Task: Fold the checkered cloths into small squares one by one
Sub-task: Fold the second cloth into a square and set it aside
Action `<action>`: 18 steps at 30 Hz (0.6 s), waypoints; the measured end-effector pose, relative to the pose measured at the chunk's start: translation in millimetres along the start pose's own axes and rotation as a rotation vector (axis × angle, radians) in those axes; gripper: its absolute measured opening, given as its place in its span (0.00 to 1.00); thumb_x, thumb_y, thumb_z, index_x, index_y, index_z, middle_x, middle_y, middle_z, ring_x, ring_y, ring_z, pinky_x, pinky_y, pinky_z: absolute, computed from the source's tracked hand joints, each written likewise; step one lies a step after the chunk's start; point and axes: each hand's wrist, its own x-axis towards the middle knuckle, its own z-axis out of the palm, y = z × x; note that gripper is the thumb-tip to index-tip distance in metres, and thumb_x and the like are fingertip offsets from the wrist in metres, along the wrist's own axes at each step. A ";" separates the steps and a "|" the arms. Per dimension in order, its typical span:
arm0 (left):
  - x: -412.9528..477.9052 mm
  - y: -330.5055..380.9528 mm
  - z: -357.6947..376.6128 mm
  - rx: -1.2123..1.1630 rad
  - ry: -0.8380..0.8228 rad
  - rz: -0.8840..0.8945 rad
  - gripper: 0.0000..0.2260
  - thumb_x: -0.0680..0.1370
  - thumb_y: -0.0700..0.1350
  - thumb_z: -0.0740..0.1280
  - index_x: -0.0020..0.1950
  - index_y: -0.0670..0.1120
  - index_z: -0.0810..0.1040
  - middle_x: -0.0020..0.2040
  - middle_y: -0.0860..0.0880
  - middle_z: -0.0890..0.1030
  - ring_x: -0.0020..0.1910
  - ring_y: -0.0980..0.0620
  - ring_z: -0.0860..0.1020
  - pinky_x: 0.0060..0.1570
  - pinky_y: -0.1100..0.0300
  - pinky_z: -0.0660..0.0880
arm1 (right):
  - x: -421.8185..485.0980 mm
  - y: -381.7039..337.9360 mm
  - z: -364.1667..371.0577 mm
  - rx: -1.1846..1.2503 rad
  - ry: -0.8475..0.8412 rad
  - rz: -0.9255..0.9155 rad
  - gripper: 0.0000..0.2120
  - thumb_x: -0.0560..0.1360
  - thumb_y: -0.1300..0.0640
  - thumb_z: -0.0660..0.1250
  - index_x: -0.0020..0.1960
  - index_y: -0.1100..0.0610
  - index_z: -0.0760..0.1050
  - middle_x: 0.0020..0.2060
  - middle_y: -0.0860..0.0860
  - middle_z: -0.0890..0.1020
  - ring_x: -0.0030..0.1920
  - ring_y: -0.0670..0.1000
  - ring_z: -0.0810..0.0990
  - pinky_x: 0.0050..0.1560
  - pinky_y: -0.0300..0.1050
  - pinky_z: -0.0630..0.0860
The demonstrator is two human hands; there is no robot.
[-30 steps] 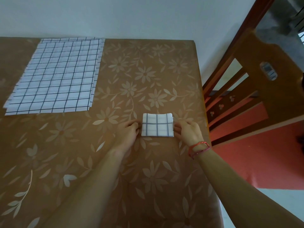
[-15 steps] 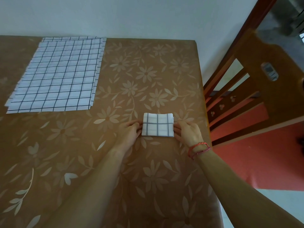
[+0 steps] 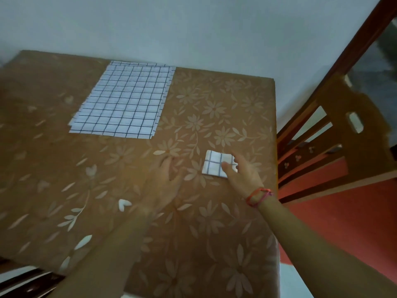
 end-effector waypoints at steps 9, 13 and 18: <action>-101.7 13.1 -94.7 0.465 0.221 0.024 0.30 0.74 0.66 0.55 0.71 0.52 0.67 0.69 0.50 0.68 0.66 0.48 0.67 0.64 0.51 0.67 | -66.7 -74.1 10.7 -0.406 -0.034 -0.394 0.30 0.72 0.35 0.60 0.71 0.42 0.61 0.67 0.45 0.69 0.66 0.51 0.68 0.63 0.50 0.68; -144.5 8.8 -127.4 0.532 0.305 -0.079 0.31 0.74 0.65 0.54 0.72 0.51 0.65 0.71 0.46 0.66 0.69 0.43 0.65 0.67 0.45 0.67 | -91.5 -108.8 26.1 -0.464 -0.097 -0.535 0.32 0.70 0.37 0.59 0.73 0.41 0.57 0.69 0.48 0.67 0.67 0.54 0.67 0.63 0.55 0.70; -200.2 -6.4 -165.1 0.596 0.437 -0.193 0.30 0.74 0.65 0.59 0.71 0.49 0.69 0.71 0.43 0.68 0.68 0.41 0.66 0.64 0.41 0.69 | -124.2 -154.1 57.3 -0.511 -0.186 -0.705 0.32 0.72 0.36 0.58 0.73 0.41 0.55 0.70 0.49 0.64 0.67 0.55 0.65 0.67 0.55 0.65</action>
